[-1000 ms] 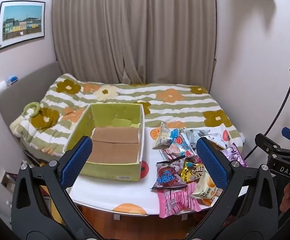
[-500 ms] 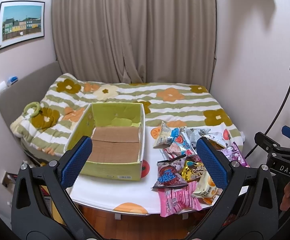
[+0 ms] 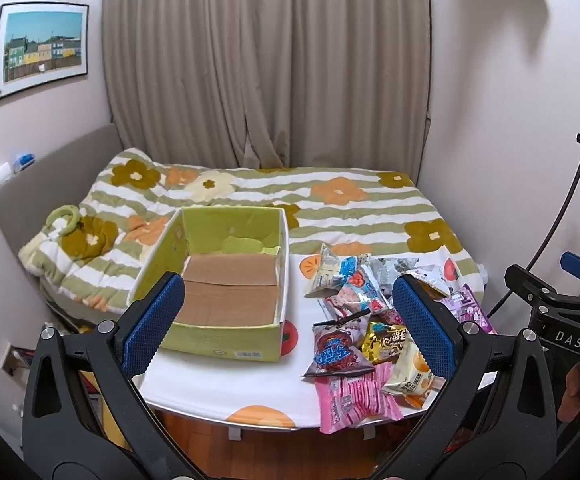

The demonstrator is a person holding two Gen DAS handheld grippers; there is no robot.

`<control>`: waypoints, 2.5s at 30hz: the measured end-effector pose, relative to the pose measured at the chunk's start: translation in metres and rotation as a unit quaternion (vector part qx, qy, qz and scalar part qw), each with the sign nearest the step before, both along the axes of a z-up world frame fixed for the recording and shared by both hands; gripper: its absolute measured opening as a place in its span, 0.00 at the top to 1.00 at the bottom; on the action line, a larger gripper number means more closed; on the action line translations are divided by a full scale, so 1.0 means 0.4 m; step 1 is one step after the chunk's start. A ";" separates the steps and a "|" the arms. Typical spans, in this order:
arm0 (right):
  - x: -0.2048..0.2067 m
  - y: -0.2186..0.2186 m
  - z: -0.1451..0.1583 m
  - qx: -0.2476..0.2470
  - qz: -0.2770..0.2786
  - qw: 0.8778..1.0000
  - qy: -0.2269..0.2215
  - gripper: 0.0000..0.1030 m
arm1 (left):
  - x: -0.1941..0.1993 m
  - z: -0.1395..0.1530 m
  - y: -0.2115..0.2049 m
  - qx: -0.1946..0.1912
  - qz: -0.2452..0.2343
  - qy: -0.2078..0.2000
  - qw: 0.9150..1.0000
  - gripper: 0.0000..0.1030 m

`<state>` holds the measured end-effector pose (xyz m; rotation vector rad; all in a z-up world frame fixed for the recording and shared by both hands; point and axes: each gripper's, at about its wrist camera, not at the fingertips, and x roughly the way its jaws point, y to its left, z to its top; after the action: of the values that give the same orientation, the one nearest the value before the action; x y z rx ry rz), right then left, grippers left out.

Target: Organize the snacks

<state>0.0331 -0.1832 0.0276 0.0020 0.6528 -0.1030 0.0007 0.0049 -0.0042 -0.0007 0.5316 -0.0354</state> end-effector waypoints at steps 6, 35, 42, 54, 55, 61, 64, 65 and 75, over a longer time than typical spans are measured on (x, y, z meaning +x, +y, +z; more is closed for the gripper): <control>0.002 -0.001 0.001 0.001 0.001 1.000 0.001 0.00 | -0.002 0.000 0.002 0.002 0.002 -0.001 1.000 0.00; 0.005 0.002 0.005 0.000 0.002 1.000 0.002 0.00 | -0.004 -0.004 0.014 0.004 0.006 -0.002 1.000 0.00; 0.004 0.003 0.004 0.001 0.002 1.000 0.003 0.00 | -0.009 -0.012 0.017 0.005 0.009 -0.002 1.000 0.00; 0.004 -0.004 0.007 -0.005 -0.009 1.000 0.005 0.00 | 0.014 -0.015 0.025 0.009 0.012 0.010 1.000 0.00; 0.002 -0.010 0.009 -0.006 -0.013 1.000 0.005 0.00 | 0.018 -0.017 0.028 0.009 0.012 0.013 1.000 0.00; 0.006 -0.054 -0.014 -0.002 -0.043 0.999 0.034 0.00 | 0.084 -0.101 0.028 -0.017 -0.033 0.087 0.995 0.00; 0.011 -0.085 -0.062 0.023 -0.053 0.997 0.059 0.00 | 0.117 -0.179 0.011 -0.041 -0.065 0.137 0.988 0.00; 0.011 -0.094 -0.082 0.031 -0.057 0.996 0.067 0.00 | 0.127 -0.209 0.002 -0.047 -0.075 0.154 0.984 0.00; 0.047 -0.149 -0.280 0.141 -0.040 0.979 0.142 0.00 | 0.210 -0.510 -0.099 -0.113 -0.103 0.298 0.942 0.00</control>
<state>0.0517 -0.2428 -0.0846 0.2919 0.9489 -0.0883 0.0847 -0.0349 -0.2081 -0.1861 1.1309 -0.3092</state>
